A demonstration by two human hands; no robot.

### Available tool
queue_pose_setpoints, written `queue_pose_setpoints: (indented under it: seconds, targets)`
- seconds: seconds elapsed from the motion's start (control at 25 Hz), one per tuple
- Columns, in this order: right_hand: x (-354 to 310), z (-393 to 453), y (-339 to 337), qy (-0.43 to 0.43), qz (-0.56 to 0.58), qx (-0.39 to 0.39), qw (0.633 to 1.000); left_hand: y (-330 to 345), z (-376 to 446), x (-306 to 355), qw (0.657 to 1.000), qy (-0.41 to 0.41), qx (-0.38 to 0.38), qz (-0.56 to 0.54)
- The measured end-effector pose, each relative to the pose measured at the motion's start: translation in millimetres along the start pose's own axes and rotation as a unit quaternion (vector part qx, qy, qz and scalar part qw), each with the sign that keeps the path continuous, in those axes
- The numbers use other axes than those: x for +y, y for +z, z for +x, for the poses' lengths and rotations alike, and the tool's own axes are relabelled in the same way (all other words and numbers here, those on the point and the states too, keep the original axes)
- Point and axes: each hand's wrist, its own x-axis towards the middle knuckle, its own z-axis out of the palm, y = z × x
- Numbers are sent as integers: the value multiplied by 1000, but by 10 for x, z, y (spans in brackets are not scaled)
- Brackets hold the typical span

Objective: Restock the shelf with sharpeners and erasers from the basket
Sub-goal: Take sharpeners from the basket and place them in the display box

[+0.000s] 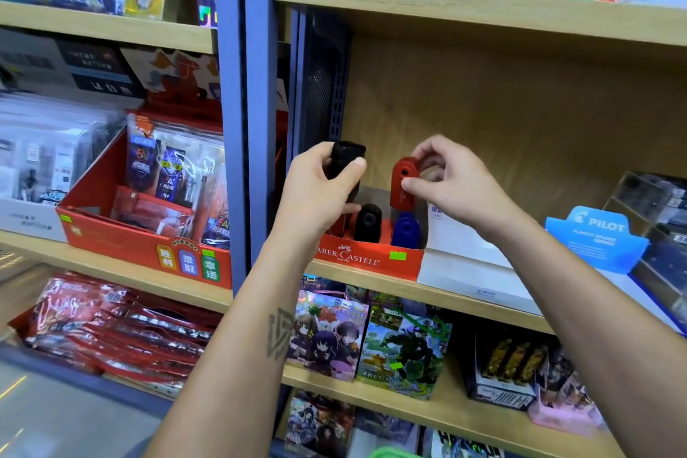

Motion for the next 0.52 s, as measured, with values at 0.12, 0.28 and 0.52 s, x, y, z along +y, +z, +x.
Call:
queue_pose_setpoints:
  seconds: [0.12, 0.28, 0.52]
  targets:
    - [151, -16, 10, -3, -52, -32, 998, 35, -5, -14, 1000, -5, -10, 10]
    - [293, -47, 75, -14, -81, -40, 996, 71, 9, -40, 1000, -24, 3, 7]
    - [381, 4, 115, -13, -75, -22, 997, 89, 10, -55, 999, -35, 3, 2]
